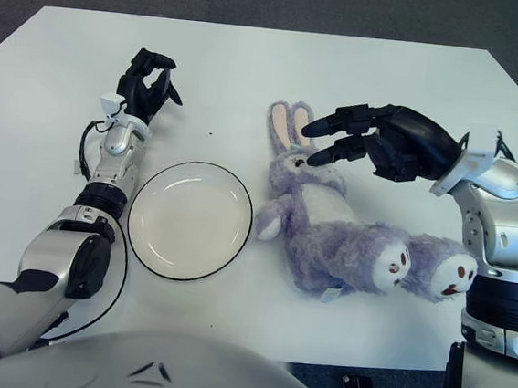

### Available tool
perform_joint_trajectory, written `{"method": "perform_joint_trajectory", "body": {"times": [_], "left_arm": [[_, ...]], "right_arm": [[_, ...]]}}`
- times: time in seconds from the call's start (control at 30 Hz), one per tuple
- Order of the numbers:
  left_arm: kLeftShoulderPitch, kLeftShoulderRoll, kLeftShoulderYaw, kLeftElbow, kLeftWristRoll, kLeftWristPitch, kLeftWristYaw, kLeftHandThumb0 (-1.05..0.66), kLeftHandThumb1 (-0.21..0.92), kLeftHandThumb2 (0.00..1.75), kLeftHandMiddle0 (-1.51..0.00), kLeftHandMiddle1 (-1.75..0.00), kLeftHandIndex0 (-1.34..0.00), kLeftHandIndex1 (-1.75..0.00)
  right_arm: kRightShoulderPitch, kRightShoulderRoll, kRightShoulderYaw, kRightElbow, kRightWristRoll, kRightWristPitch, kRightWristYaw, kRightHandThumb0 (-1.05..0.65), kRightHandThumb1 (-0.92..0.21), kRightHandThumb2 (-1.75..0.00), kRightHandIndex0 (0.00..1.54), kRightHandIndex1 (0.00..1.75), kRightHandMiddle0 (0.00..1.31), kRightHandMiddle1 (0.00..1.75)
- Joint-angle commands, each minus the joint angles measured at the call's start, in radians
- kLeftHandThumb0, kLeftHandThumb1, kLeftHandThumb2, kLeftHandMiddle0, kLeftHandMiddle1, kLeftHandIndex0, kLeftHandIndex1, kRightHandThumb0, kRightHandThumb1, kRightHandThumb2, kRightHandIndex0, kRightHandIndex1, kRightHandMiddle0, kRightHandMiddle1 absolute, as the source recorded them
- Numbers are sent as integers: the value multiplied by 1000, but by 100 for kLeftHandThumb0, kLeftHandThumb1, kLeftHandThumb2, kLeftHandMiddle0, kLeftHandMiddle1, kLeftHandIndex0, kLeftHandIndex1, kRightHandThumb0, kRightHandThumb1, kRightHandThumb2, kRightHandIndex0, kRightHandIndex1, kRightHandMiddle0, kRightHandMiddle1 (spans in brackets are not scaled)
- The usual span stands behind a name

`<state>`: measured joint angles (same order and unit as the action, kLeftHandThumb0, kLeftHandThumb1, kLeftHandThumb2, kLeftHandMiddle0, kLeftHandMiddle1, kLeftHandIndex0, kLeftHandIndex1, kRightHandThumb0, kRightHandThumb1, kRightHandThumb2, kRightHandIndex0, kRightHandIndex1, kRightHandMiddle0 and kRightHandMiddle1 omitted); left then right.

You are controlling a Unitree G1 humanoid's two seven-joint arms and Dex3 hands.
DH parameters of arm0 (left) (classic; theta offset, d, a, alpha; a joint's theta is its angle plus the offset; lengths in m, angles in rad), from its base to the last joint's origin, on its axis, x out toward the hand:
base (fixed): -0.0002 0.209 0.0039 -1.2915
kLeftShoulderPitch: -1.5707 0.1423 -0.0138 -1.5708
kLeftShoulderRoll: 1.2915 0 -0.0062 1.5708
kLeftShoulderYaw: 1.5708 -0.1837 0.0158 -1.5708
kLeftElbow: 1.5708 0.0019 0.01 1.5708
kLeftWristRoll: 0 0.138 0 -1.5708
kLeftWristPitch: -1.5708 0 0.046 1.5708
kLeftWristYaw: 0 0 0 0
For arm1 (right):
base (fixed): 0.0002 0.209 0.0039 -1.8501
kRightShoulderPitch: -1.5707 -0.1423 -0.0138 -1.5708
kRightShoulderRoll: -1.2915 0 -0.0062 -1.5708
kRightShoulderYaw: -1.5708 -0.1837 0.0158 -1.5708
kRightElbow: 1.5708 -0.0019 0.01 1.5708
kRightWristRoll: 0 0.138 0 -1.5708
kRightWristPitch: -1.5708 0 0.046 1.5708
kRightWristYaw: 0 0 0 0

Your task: Put the doll into the plate.

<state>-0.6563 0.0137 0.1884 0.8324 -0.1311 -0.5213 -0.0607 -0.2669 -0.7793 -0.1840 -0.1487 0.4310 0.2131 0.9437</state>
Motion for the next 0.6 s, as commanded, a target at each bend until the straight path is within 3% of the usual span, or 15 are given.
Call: {"method": "perform_joint_trajectory", "body": {"times": [0.0, 0.37, 0.47, 0.57], "left_arm": [[-16, 9, -1, 1, -1, -1, -5, -36, 92, 26, -86, -175, -48, -146], [-12, 10, -3, -6, -4, 1, -8, -36, 92, 26, -86, -175, -48, -146], [-6, 9, -5, -16, -6, 2, -13, -36, 92, 26, -86, -175, -47, -146], [-2, 9, -7, -22, -7, 3, -13, -36, 92, 27, -86, -175, -47, -146]], "right_arm": [[-31, -40, 43, 25, -87, -37, 4, -38, -92, -78, 99, 2, 63, 21], [-77, -45, 79, 82, -140, -88, 37, -41, -92, -78, 98, 2, 65, 22], [-171, -82, 205, 130, -303, -110, 45, -44, -92, -79, 98, 1, 63, 21], [-197, -79, 250, 157, -374, -138, 29, -46, -92, -81, 98, 1, 62, 21]]}}
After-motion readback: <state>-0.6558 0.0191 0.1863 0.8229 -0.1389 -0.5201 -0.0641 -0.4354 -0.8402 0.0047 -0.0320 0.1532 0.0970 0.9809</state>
